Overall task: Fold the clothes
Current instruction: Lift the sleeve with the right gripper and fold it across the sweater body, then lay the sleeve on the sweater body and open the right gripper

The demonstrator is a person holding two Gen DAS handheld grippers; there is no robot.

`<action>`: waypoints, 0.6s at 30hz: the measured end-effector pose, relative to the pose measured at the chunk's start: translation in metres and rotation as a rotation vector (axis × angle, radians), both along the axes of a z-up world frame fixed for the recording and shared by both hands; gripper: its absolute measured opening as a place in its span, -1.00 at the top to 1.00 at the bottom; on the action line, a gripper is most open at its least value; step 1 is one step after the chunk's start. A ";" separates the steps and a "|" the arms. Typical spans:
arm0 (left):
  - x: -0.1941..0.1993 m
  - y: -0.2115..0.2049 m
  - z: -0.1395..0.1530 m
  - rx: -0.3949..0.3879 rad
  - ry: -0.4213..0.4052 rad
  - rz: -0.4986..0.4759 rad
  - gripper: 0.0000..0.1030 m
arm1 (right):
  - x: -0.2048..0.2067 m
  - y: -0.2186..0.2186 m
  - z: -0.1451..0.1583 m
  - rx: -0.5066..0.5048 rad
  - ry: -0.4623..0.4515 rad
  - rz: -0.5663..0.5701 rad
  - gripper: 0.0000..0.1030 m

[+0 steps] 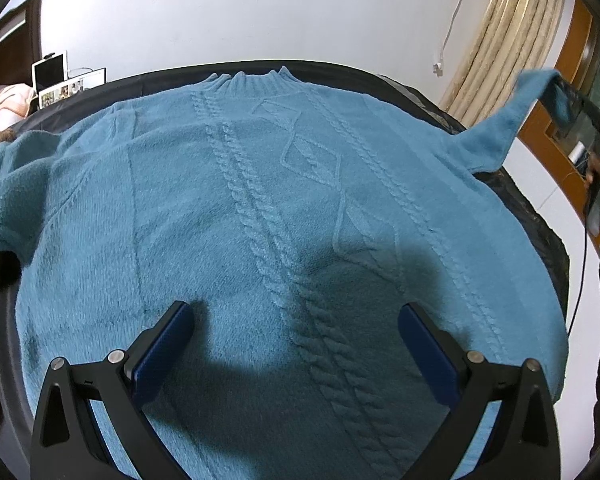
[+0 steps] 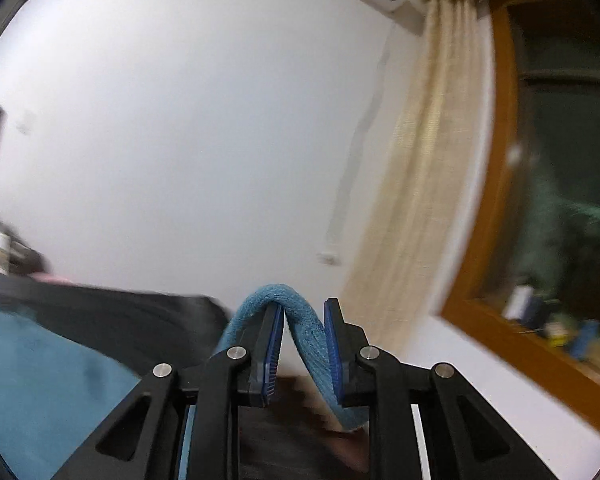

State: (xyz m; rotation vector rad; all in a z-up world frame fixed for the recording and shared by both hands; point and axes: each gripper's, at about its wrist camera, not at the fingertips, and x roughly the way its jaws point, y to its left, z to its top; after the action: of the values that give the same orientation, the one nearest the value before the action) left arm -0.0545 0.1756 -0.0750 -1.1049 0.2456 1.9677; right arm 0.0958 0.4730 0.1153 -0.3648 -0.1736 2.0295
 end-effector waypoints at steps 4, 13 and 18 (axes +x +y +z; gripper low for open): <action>-0.001 -0.001 0.000 0.009 -0.011 0.002 -1.00 | -0.030 -0.027 0.003 -0.032 0.021 0.194 0.56; -0.003 -0.002 0.000 0.020 -0.024 0.002 -1.00 | -0.110 -0.086 -0.038 -0.197 -0.204 0.624 0.11; -0.003 -0.003 0.000 0.026 -0.031 0.003 -1.00 | -0.122 -0.146 -0.065 0.002 -0.370 0.699 -0.65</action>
State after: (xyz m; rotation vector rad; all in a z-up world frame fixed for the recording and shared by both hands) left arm -0.0577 0.1722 -0.0750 -1.1187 0.2014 1.9499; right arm -0.0257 0.3268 0.0505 -0.7569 -0.5990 2.6248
